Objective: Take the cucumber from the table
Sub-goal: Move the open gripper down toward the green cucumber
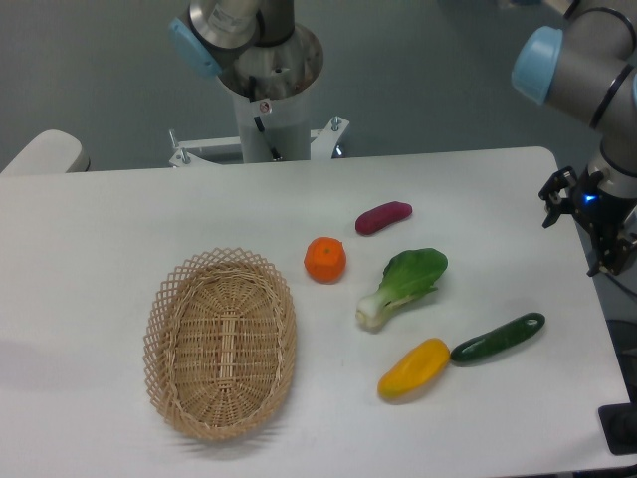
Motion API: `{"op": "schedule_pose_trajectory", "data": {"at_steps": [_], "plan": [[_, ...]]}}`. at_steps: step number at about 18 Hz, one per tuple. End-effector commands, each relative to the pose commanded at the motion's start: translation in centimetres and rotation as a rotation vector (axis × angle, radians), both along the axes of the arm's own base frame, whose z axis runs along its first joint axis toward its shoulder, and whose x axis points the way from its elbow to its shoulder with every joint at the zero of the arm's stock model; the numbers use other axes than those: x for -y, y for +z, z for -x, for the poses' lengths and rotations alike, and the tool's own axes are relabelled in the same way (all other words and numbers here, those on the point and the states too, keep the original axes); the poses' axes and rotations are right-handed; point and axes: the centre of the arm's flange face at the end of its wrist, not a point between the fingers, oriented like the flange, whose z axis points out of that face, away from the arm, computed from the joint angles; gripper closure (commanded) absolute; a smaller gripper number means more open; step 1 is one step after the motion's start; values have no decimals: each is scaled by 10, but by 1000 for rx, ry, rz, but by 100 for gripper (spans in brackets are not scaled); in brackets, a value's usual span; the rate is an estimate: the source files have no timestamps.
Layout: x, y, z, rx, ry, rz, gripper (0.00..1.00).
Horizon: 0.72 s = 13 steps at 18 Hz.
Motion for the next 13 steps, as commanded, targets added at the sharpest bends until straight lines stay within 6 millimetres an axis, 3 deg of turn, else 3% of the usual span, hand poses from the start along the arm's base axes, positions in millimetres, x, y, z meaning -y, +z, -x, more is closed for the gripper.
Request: {"op": "schedule_pose_trajectory", "data": {"at_steps": [4, 13], "plan": [[-6, -1, -3, -1, 4, -6, 0], [-54, -20, -15, -18, 94, -18, 0]]}}
